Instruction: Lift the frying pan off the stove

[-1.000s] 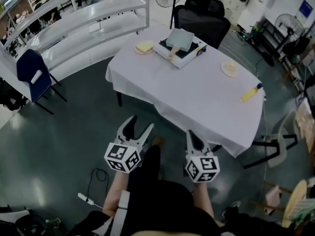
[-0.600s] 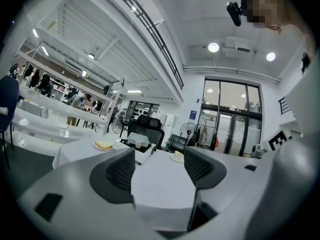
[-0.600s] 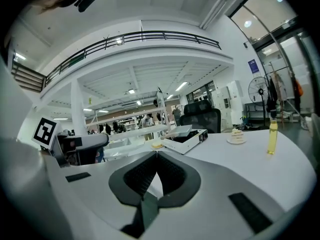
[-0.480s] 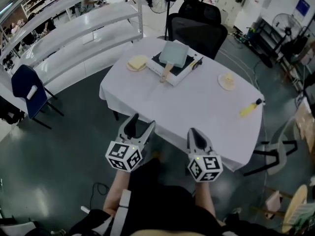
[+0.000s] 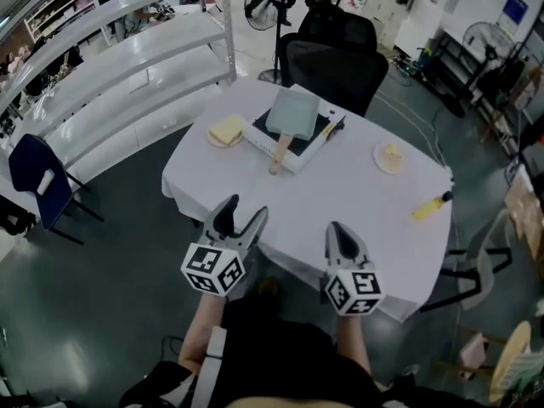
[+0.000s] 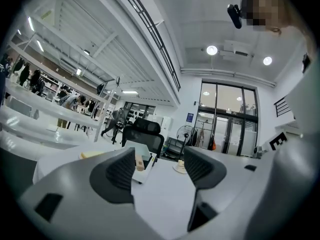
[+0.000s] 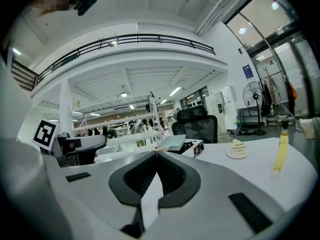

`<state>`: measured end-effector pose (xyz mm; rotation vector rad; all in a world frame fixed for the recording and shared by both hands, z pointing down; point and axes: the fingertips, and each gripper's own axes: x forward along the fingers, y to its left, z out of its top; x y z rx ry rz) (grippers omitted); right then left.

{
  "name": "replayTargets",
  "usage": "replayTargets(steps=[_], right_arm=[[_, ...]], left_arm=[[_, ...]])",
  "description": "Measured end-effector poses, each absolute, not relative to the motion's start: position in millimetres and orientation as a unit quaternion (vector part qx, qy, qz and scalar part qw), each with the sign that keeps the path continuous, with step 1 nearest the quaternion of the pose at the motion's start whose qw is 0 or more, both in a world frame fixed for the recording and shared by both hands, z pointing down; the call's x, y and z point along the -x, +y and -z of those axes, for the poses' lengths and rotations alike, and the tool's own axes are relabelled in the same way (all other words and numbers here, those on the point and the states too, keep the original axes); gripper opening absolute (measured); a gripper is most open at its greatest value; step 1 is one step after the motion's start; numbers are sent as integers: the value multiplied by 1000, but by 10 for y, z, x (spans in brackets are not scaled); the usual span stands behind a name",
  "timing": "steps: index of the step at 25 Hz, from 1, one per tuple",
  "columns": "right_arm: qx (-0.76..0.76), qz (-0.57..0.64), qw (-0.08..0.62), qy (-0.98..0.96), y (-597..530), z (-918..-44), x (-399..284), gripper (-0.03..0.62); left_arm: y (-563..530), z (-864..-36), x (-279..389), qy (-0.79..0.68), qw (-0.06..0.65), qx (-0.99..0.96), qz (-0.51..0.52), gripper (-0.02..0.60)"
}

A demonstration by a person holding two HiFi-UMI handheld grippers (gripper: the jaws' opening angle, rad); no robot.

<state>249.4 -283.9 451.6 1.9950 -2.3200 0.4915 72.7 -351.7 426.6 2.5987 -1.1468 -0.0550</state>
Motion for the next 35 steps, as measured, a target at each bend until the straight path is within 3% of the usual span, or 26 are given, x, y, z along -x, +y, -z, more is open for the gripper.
replayTargets(steps=[14, 35], right_arm=[[-671, -148, 12, -726, -3551, -4574, -2696, 6], [-666, -174, 55, -723, -3860, -4752, -2744, 6]], left_arm=[[-4349, -4359, -991, -364, 151, -919, 17, 288], [-4958, -4706, -1104, -362, 219, -906, -15, 288]])
